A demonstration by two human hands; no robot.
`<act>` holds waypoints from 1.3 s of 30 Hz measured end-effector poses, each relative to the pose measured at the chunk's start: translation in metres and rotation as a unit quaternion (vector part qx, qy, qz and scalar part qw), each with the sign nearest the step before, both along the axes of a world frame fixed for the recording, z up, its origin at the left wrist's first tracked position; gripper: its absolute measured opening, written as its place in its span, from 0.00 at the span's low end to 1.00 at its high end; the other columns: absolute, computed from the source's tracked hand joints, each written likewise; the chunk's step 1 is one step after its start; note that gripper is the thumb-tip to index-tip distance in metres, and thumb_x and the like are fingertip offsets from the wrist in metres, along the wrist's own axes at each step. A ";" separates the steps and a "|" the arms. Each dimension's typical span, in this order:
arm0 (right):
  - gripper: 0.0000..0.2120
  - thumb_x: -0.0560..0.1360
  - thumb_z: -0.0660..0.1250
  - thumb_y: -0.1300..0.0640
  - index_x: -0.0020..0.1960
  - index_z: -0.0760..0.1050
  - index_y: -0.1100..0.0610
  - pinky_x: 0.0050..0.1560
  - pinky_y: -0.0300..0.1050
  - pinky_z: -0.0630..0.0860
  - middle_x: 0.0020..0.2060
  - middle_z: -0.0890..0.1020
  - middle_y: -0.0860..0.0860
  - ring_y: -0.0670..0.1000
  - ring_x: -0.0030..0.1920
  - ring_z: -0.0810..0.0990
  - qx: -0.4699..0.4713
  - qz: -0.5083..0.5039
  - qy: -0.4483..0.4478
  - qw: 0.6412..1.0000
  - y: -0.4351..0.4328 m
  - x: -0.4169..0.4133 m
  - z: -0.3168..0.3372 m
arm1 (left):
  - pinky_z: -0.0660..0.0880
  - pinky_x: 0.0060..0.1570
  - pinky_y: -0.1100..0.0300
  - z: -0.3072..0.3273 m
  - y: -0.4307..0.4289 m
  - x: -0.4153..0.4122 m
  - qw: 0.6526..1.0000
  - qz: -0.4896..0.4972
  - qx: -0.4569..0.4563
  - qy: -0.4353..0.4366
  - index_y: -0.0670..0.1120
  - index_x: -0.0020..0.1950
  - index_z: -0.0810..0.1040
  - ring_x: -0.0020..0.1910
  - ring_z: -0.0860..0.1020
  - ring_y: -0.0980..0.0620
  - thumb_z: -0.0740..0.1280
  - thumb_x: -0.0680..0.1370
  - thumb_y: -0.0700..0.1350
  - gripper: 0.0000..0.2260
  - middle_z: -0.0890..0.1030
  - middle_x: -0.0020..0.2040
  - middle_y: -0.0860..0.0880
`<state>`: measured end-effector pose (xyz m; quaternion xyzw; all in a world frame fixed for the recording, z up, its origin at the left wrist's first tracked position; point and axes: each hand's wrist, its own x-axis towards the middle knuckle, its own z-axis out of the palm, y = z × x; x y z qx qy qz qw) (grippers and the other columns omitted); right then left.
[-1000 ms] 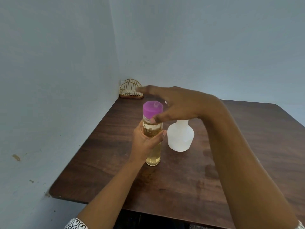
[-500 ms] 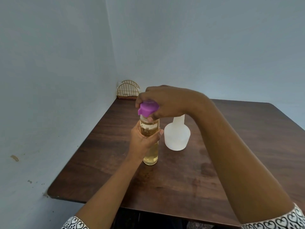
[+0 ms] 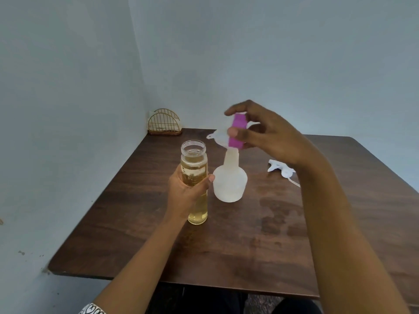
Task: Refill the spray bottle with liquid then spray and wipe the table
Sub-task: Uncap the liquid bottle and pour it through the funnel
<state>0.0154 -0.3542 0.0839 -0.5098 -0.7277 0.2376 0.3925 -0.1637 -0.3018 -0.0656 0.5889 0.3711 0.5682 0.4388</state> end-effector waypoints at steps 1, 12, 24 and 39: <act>0.18 0.70 0.68 0.41 0.56 0.74 0.47 0.49 0.43 0.81 0.50 0.79 0.46 0.48 0.45 0.83 0.004 -0.023 0.035 0.999 -0.004 0.010 -0.006 | 0.77 0.44 0.67 0.001 -0.001 0.002 1.000 -0.003 -0.002 -0.002 0.43 0.54 0.77 0.45 0.83 0.58 0.78 0.65 0.43 0.20 0.83 0.45 0.52; 0.16 0.71 0.71 0.58 0.55 0.71 0.57 0.44 0.40 0.66 0.52 0.71 0.46 0.48 0.47 0.71 -0.156 -0.293 -0.138 0.933 -0.007 0.075 -0.114 | 0.77 0.43 0.69 0.004 -0.016 0.032 0.998 -0.035 0.014 -0.046 0.47 0.55 0.75 0.46 0.82 0.61 0.75 0.66 0.37 0.20 0.82 0.49 0.51; 0.29 0.69 0.74 0.53 0.64 0.65 0.60 0.49 0.45 0.68 0.58 0.77 0.57 0.58 0.58 0.75 -0.235 -0.345 -0.128 0.899 0.008 0.071 -0.163 | 0.78 0.48 0.62 -0.007 -0.015 0.032 0.997 -0.025 0.010 -0.067 0.56 0.54 0.76 0.53 0.82 0.53 0.79 0.57 0.57 0.28 0.84 0.52 0.51; 0.35 0.64 0.76 0.43 0.66 0.65 0.47 0.63 0.44 0.72 0.59 0.78 0.42 0.43 0.60 0.76 -0.111 -0.092 0.128 0.981 -0.010 -0.055 -0.112 | 0.76 0.43 0.57 0.021 0.025 -0.008 0.981 0.055 -0.127 -0.135 0.43 0.58 0.79 0.39 0.79 0.54 0.61 0.80 0.53 0.16 0.81 0.44 0.48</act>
